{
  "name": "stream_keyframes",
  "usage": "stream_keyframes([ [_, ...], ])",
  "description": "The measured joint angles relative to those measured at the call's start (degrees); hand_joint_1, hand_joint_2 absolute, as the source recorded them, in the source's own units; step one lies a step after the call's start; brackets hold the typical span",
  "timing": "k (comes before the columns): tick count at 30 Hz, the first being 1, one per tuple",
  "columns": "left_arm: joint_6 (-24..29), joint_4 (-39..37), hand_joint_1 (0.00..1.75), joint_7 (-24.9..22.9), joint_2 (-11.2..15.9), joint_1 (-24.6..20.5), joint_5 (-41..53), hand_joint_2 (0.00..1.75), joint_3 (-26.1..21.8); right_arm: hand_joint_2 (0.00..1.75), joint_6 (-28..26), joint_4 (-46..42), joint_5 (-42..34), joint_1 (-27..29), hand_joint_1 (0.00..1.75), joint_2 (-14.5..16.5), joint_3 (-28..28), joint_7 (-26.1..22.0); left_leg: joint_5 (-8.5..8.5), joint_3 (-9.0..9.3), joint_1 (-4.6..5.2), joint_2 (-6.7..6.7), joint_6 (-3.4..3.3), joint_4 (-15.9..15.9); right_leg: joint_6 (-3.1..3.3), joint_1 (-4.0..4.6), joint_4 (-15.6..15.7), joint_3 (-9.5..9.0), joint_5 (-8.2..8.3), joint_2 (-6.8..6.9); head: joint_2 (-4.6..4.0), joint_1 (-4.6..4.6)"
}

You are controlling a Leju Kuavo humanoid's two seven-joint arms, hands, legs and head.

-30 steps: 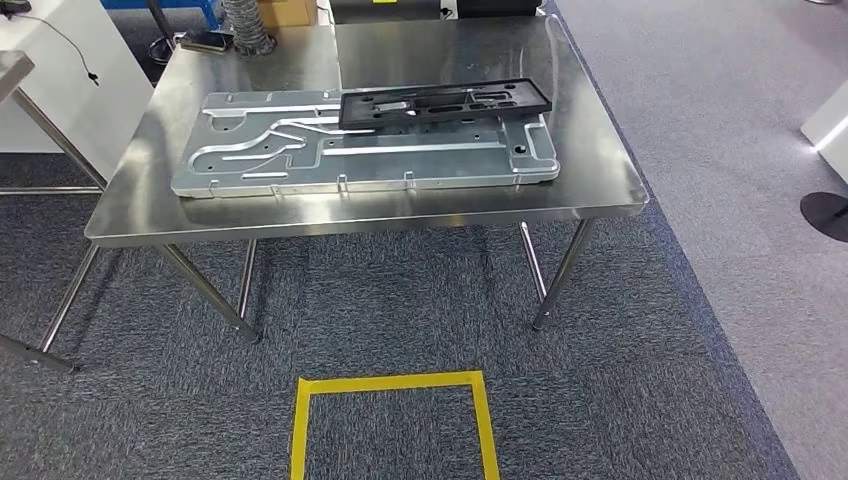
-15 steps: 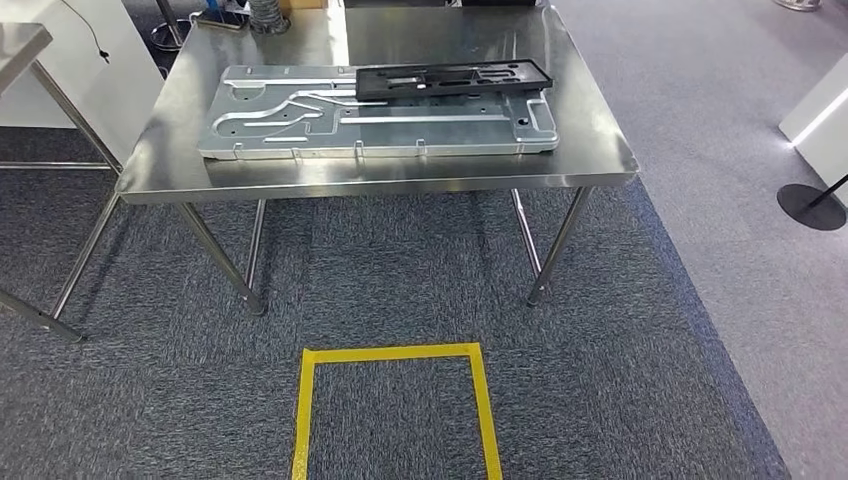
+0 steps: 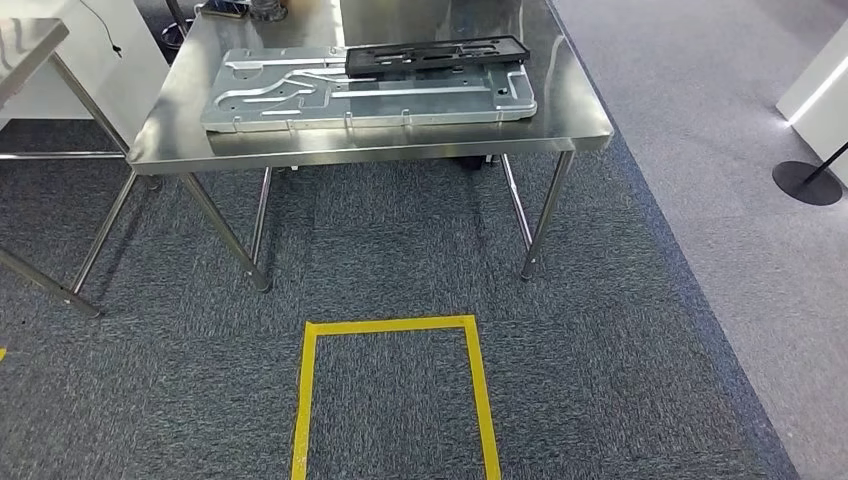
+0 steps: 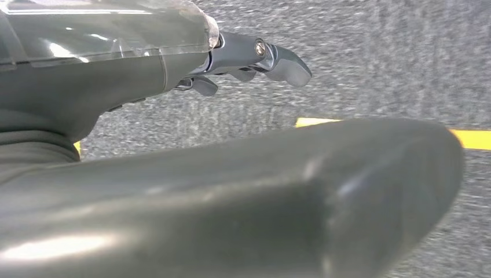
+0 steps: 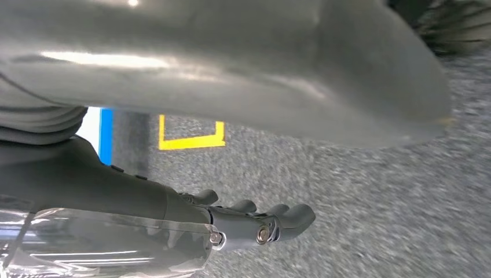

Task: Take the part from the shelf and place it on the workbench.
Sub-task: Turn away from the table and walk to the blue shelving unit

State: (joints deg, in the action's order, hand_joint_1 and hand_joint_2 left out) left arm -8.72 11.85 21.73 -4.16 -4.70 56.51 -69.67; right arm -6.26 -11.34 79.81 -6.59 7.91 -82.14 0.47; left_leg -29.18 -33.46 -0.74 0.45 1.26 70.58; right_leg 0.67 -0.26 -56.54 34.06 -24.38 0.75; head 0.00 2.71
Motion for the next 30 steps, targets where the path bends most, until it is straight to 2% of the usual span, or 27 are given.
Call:
stream_keyframes([
  [1,-0.07,0.0,0.0,0.06,-0.02,-0.2,-0.03,0.0,0.09,0.0,0.26,0.0,-0.06,-0.03,0.0,0.04,-0.01,0.0,-0.04,3.75,0.05,-0.04,-0.2,-4.45,-0.25,0.07,-0.56,0.97,0.45,-0.03,0.0,-0.01],
  [2,-0.1,0.0,0.0,0.12,-0.03,-0.44,-0.15,0.0,0.15,0.0,0.58,0.0,-0.17,-0.05,0.0,0.07,-0.01,-0.03,-1.22,7.05,0.11,-0.1,-0.53,-9.08,-0.56,0.19,-1.06,1.71,0.87,-0.01,0.0,-0.01],
  [3,-0.07,0.0,0.0,0.16,-0.06,-0.66,-0.32,0.0,0.17,0.0,0.86,-0.01,-0.29,-0.1,0.0,0.07,-0.02,-0.07,-2.63,9.32,0.22,-0.14,-0.96,-12.6,-0.9,0.26,-1.37,2.23,1.36,0.01,0.0,-0.02],
  [4,0.01,0.0,0.0,0.15,-0.09,-0.75,-0.51,0.0,0.19,0.0,1.18,-0.01,-0.42,-0.11,0.0,0.07,-0.02,-0.11,-3.57,10.37,0.36,-0.14,-1.42,-14.76,-1.28,0.31,-1.47,2.61,1.89,0.04,0.0,-0.02],
  [6,0.3,-0.01,0.0,-0.28,-0.21,-0.57,-0.9,0.0,0.17,0.0,1.8,-0.02,-0.62,0.0,0.0,0.02,-0.02,-0.14,-3.24,9.68,0.39,0.06,-2.46,-15.29,-2.04,0.07,-1.59,3.24,2.56,-0.01,0.0,-0.02],
  [7,0.52,-0.01,0.0,-0.78,-0.28,-0.43,-1.04,0.0,0.14,0.0,2.14,-0.02,-0.76,0.11,0.0,-0.02,-0.02,-0.12,-2.64,9.21,0.37,0.19,-2.94,-15.34,-2.36,-0.06,-2.51,3.76,1.68,-0.09,-0.01,-0.02],
  [8,0.8,-0.01,0.0,-1.37,-0.34,-0.34,-1.19,0.0,0.09,0.0,2.48,-0.02,-0.97,0.27,0.0,-0.05,-0.03,-0.14,-1.99,8.66,0.34,0.31,-3.32,-15.39,-2.61,-0.17,-4.56,4.61,-0.14,-0.2,-0.01,-0.02],
  [9,1.1,-0.01,0.0,-2.03,-0.37,-0.33,-1.32,0.0,0.03,0.0,2.82,-0.02,-1.25,0.37,0.0,-0.08,-0.04,-0.24,-1.43,8.04,0.36,0.37,-3.57,-15.37,-2.81,-0.26,-7.75,5.79,-2.69,-0.3,-0.01,-0.02],
  [10,1.43,0.0,0.0,-2.72,-0.37,-0.31,-1.49,0.0,-0.05,0.0,3.15,-0.02,-1.54,0.45,0.0,-0.08,-0.07,-0.44,-0.89,7.35,0.45,0.37,-3.69,-15.32,-2.97,-0.3,-11.7,7.07,-5.32,-0.36,-0.01,-0.02],
  [11,1.71,0.0,0.0,-3.4,-0.37,-0.27,-1.64,0.0,-0.17,0.0,3.48,-0.02,-1.76,0.5,0.0,-0.08,-0.08,-0.72,-0.39,6.66,0.55,0.38,-3.71,-15.25,-3.1,-0.34,-15.18,7.95,-7.26,-0.42,0.0,-0.02],
  [12,1.93,0.0,0.0,-4.03,-0.37,-0.24,-1.77,0.0,-0.3,0.44,3.74,-0.02,-1.92,0.51,0.0,-0.08,-0.1,-0.97,0.07,6.01,0.65,0.39,-3.7,-15.15,-3.15,-0.38,-17.12,7.95,-8.21,-0.45,0.0,-0.02],
  [13,2.1,0.0,0.0,-4.57,-0.38,-0.22,-1.84,0.44,-0.44,0.87,3.95,-0.02,-2.01,0.51,0.0,-0.08,-0.1,-1.15,0.45,5.44,0.75,0.39,-3.66,-15.04,-3.09,-0.4,-16.91,6.78,-8.12,-0.45,0.0,-0.02],
  [14,2.22,0.0,0.0,-4.96,-0.38,-0.23,-1.85,0.87,-0.57,1.31,4.11,-0.02,-2.06,0.51,0.0,-0.09,-0.1,-1.22,0.74,4.98,0.82,0.38,-3.62,-14.91,-2.89,-0.37,-14.33,4.43,-7.13,-0.46,0.0,-0.02],
  [15,2.33,0.0,0.0,-5.2,-0.4,-0.25,-1.85,1.31,-0.68,1.75,4.21,-0.02,-2.1,0.48,0.0,-0.12,-0.11,-1.24,0.97,4.68,0.88,0.38,-3.56,-14.75,-2.5,-0.26,-10.19,1.28,-5.79,-0.46,0.0,-0.02],
  [16,2.44,0.0,0.0,-5.43,-0.48,-0.27,-1.85,1.75,-0.78,1.75,4.27,-0.03,-2.15,0.41,0.0,-0.22,-0.11,-1.24,1.14,4.42,1.0,0.38,-3.44,-14.57,-2.02,-0.06,-5.76,-1.72,-4.91,-0.44,0.0,-0.02],
  [17,2.56,0.0,0.0,-5.61,-0.55,-0.3,-1.85,1.75,-0.86,1.75,4.31,-0.03,-2.19,0.34,0.0,-0.33,-0.1,-1.24,1.31,4.21,1.09,0.4,-3.24,-14.4,-1.57,0.13,-2.35,-3.85,-4.28,-0.36,0.0,-0.02],
  [18,2.63,0.0,0.0,-5.73,-0.63,-0.32,-1.85,1.75,-0.94,1.75,4.32,-0.04,-2.24,0.29,0.0,-0.43,-0.1,-1.23,1.47,4.02,1.11,0.44,-2.99,-14.26,-1.21,0.33,-0.32,-4.98,-4.07,-0.29,0.0,-0.02],
  [20,2.71,0.0,0.0,-5.8,-0.69,-0.39,-1.85,1.75,-1.02,1.75,4.28,-0.04,-2.29,0.32,0.0,-0.51,-0.1,-1.19,1.8,3.77,1.05,0.52,-2.41,-14.23,-0.78,0.5,0.5,-5.02,-3.82,-0.19,0.0,-0.02],
  [22,2.7,-0.01,0.0,-5.73,-0.71,-0.44,-1.85,1.75,-1.04,1.75,4.2,-0.04,-2.01,0.4,0.0,-0.54,-0.1,-0.88,1.4,3.46,1.01,0.42,-1.9,-13.89,-0.51,0.32,0.96,-4.97,-3.32,-0.13,-0.01,-0.02],
  [25,2.7,-0.01,0.0,-5.52,-0.81,-0.49,-1.88,1.75,-1.07,1.75,3.98,-0.06,-1.6,0.42,0.0,-0.63,-0.07,0.14,1.48,3.05,0.93,0.17,-2.19,-14.11,-0.69,0.46,0.76,-4.52,-3.2,-0.3,0.0,-0.01],
  [26,2.7,0.0,0.0,-5.46,-0.82,-0.52,-1.92,1.75,-1.08,1.31,3.88,-0.07,-1.63,0.45,0.0,-0.68,-0.07,0.38,1.98,3.09,0.88,0.17,-2.34,-14.39,-0.65,0.51,0.57,-4.38,-3.24,-0.36,0.0,-0.01],
  [29,2.67,0.0,0.0,-5.37,-0.82,-0.53,-2.13,1.75,-1.14,0.0,3.86,-0.08,-2.09,0.46,0.0,-0.77,-0.07,0.45,2.34,2.92,0.75,0.15,-1.93,-14.3,-0.39,0.65,0.41,-4.17,-3.17,-0.37,-0.01,-0.01],
  [30,2.59,0.0,0.0,-5.35,-0.82,-0.53,-2.22,1.75,-1.17,0.44,3.96,-0.07,-2.35,0.46,0.0,-0.78,-0.07,0.31,2.43,2.85,0.7,0.15,-1.82,-14.3,-0.32,0.69,0.38,-4.1,-3.11,-0.37,-0.01,-0.01],
])
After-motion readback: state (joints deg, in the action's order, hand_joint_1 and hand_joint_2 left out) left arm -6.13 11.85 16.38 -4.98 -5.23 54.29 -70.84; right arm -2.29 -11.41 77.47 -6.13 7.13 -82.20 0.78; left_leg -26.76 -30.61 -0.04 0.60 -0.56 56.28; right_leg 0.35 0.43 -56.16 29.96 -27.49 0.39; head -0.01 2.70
